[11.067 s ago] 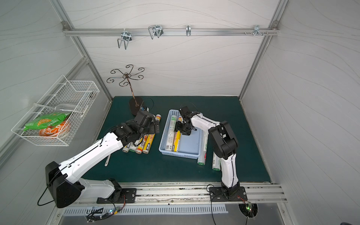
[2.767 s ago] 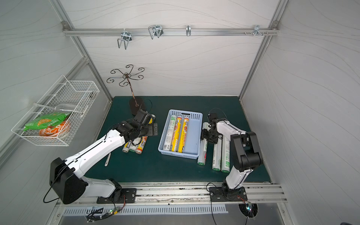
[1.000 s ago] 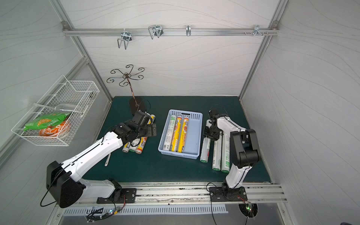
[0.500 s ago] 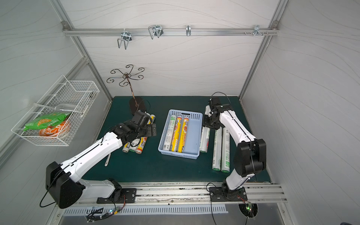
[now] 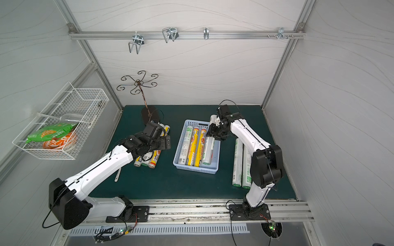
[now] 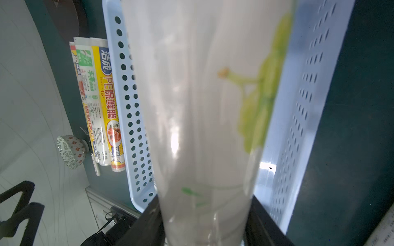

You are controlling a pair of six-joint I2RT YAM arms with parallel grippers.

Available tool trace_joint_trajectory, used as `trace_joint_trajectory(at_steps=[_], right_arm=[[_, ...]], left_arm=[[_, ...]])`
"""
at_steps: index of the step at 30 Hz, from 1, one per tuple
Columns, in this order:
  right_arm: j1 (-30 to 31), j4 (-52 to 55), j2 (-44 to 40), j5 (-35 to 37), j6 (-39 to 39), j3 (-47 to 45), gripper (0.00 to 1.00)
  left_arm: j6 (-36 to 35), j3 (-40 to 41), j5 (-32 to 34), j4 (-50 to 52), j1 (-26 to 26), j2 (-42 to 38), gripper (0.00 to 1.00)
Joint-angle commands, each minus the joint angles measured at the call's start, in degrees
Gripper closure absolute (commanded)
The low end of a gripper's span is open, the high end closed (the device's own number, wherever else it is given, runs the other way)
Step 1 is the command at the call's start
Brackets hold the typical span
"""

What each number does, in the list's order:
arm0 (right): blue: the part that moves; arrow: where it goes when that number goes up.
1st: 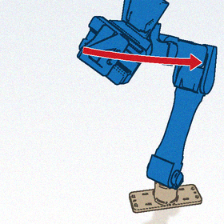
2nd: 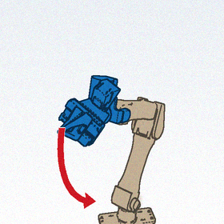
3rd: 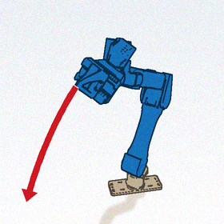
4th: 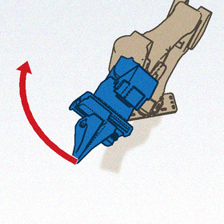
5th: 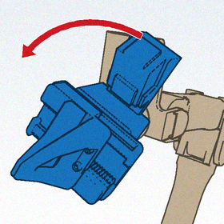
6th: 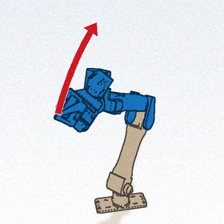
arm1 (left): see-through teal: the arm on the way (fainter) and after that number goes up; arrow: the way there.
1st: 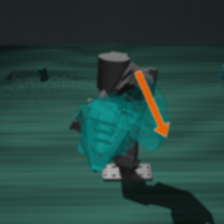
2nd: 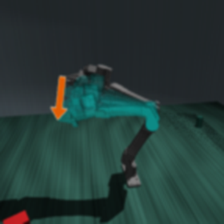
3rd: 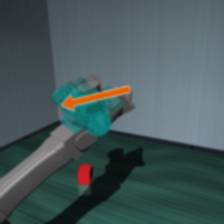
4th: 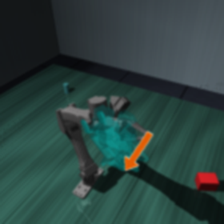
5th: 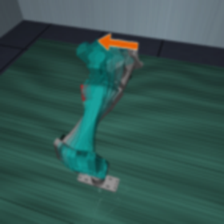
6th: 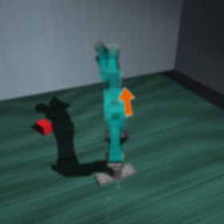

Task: Put the plastic wrap into the basket
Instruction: Place the plastic wrap in the basket.

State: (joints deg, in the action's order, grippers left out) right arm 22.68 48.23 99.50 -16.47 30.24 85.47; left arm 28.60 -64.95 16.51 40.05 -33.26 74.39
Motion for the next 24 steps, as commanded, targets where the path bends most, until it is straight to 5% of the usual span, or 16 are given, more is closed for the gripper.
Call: trace_joint_trajectory(at_steps=[1, 24], right_arm=[[0.4, -2.9, 2.0, 0.3, 1.4, 1.6, 0.74], [2.5, -7.0, 11.0, 3.5, 0.2, -2.1, 0.73]], left_arm=[[0.0, 0.2, 0.4, -2.1, 0.3, -1.0, 0.05], [0.4, 0.7, -0.7, -2.7, 0.4, -0.5, 0.05]])
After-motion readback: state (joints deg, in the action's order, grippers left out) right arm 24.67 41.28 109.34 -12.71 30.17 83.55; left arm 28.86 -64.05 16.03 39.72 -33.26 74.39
